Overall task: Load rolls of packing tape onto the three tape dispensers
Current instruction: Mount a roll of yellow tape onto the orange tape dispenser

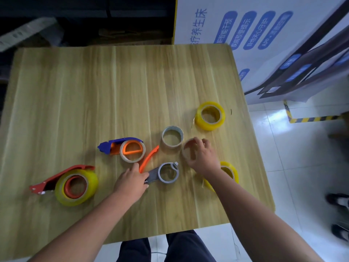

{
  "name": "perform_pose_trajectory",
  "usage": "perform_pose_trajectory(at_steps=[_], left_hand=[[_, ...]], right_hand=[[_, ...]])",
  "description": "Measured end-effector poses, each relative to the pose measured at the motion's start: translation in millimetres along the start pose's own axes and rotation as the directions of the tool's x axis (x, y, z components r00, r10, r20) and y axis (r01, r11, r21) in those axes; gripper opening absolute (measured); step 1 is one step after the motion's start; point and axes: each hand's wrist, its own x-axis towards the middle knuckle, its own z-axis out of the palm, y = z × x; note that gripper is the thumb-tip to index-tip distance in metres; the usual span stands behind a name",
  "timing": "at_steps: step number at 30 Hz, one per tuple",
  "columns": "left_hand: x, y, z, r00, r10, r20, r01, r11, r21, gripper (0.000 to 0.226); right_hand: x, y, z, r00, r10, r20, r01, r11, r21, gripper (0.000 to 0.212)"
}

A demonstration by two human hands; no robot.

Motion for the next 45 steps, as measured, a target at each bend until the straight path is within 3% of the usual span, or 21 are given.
perform_pose_trajectory(at_steps=[5, 7, 10, 13, 15, 17, 21, 25, 32, 39, 45], left_hand=[[4.5, -2.3, -0.2, 0.999, 0.010, -0.032, -0.011, 1.000, -0.011, 0.036], [6.1, -4.0, -0.6, 0.998, 0.019, -0.052, -0.020, 1.000, -0.020, 0.038], [5.0, -6.4, 1.6, 0.996, 0.026, -0.086, -0.030, 0.999, -0.037, 0.040], [2.4, -8.9, 6.7, 0.994, 0.031, -0.107, -0.038, 0.997, -0.066, 0.044], [0.3, -11.8, 10.2, 0.991, 0.027, -0.128, -0.039, 0.995, -0.088, 0.049], [-3.0, -15.7, 15.0, 0.990, 0.009, -0.144, -0.025, 0.994, -0.107, 0.057], [-15.5, -23.7, 23.7, 0.974, -0.030, -0.224, 0.000, 0.991, -0.133, 0.075], [-26.1, -30.1, 25.6, 0.956, -0.029, -0.292, -0.040, 0.973, -0.228, 0.087], [-28.9, -34.4, 11.0, 0.972, -0.109, -0.210, 0.016, 0.917, -0.399, 0.073], [-29.8, -40.7, 12.8, 0.975, -0.112, -0.193, 0.003, 0.871, -0.491, 0.065], [-29.1, -40.5, 19.1, 0.962, -0.148, -0.229, -0.017, 0.805, -0.593, 0.055]], right_hand=[[-2.4, 1.9, 2.4, 0.997, 0.009, 0.078, -0.010, 1.000, 0.011, 0.095], [2.2, 5.8, -3.8, 0.997, -0.032, 0.066, 0.032, 0.999, 0.003, 0.086], [24.0, 17.5, -25.5, 0.995, -0.064, -0.082, 0.062, 0.998, -0.025, 0.062], [66.2, 36.4, -54.0, 0.989, -0.074, -0.126, 0.038, 0.963, -0.266, 0.062], [94.1, 49.0, -67.1, 0.995, -0.069, -0.068, 0.034, 0.908, -0.418, 0.059], [111.8, 58.9, -71.9, 0.999, -0.030, 0.009, 0.031, 0.886, -0.462, 0.049], [114.3, 67.7, -68.9, 0.995, -0.093, 0.024, 0.096, 0.930, -0.355, 0.036], [79.4, 62.7, -66.7, 0.989, -0.126, -0.076, 0.118, 0.987, -0.112, 0.026], [-25.5, 20.5, -70.4, 0.941, -0.264, -0.210, 0.292, 0.949, 0.115, 0.024], [-85.7, -17.1, -32.2, 0.925, -0.380, -0.027, 0.378, 0.906, 0.191, 0.030], [-84.6, -19.6, -3.2, 0.940, -0.324, 0.108, 0.307, 0.940, 0.152, 0.023]])
